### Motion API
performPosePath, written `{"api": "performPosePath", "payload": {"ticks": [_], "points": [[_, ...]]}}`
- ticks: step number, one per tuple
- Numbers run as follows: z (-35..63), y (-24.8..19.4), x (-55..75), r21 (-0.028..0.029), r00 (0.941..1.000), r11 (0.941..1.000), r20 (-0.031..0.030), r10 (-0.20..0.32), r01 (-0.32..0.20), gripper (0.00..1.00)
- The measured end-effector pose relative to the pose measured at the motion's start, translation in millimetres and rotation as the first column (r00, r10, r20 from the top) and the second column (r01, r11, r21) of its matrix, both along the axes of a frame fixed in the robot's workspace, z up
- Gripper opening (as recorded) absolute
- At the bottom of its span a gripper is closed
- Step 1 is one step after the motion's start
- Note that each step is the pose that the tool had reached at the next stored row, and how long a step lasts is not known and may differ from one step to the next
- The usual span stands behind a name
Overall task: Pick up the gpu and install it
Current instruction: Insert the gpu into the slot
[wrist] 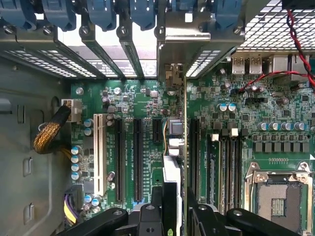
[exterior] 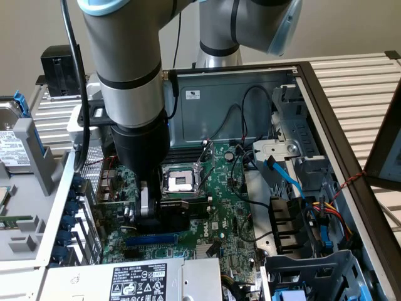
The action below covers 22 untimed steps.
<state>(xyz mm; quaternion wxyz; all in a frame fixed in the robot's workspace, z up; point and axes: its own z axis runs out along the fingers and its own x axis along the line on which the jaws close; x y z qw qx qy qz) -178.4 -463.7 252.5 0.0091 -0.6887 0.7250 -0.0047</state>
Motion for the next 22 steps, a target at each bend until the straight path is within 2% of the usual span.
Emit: {"api": "performPosePath", "payload": {"ticks": [12,22], "points": [[-1.7,-1.0,-1.1,-0.0024,0.9999,0.9999,-0.0006,-0.017,0.017,0.28],[-1.8,-0.6,-1.0,-0.0022,0.9999,0.9999,-0.0004,-0.017,0.017,0.28]]}}
